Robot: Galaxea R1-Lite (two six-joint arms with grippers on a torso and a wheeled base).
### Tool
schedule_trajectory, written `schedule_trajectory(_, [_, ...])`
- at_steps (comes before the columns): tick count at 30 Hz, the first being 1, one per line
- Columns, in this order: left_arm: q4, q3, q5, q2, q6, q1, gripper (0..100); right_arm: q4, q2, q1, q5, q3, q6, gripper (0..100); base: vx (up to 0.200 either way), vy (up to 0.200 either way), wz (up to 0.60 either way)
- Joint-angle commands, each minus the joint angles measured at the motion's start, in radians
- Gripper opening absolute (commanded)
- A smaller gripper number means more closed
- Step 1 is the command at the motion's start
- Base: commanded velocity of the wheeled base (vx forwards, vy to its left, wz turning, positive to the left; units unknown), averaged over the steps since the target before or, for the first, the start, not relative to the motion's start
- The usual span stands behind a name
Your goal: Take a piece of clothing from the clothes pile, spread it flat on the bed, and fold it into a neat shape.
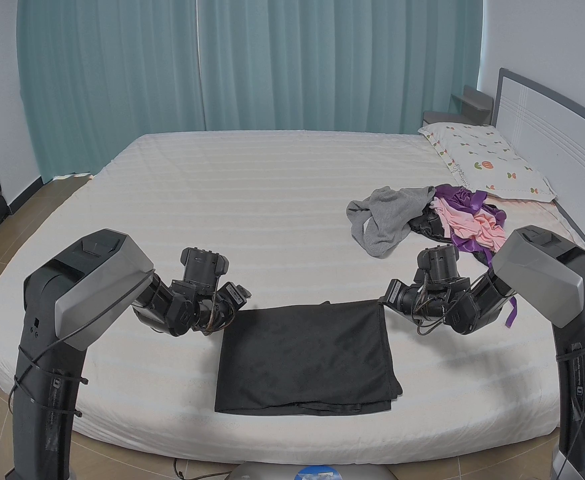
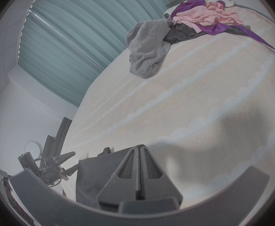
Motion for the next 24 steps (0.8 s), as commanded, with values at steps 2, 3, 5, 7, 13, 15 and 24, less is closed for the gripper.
schedule_trajectory(2, [-0.002, -0.003, 0.001, 0.009, -0.001, -0.002, 0, -0.001, 0.0, 0.002, 0.001, 0.001, 0.001, 0, 0.0, 0.0, 0.0])
schedule_trajectory(3, [-0.002, -0.002, 0.003, 0.009, 0.0, -0.002, 0, -0.001, 0.0, 0.002, 0.001, 0.001, -0.001, 0, 0.0, 0.0, 0.0])
schedule_trajectory(5, [-0.003, -0.002, 0.009, 0.011, 0.0, -0.005, 0, -0.001, 0.0, 0.002, 0.001, -0.001, 0.001, 0, 0.0, 0.0, 0.0])
schedule_trajectory(7, [-0.005, -0.002, 0.021, 0.014, 0.0, -0.005, 0, -0.002, 0.0, 0.002, 0.001, -0.001, -0.001, 0, 0.0, 0.0, 0.0])
schedule_trajectory(13, [-0.013, -0.002, 0.042, 0.014, -0.006, -0.001, 0, -0.002, 0.002, 0.001, 0.001, -0.001, 0.001, 0, 0.0, 0.0, 0.0])
schedule_trajectory(15, [-0.013, -0.002, 0.044, 0.012, -0.009, 0.007, 0, -0.002, 0.003, 0.001, 0.001, -0.004, 0.001, 0, 0.0, 0.0, 0.0])
schedule_trajectory(24, [-0.013, -0.003, 0.045, 0.015, -0.007, 0.018, 0, 0.006, 0.005, 0.001, -0.001, -0.012, -0.002, 0, 0.0, 0.0, 0.0])
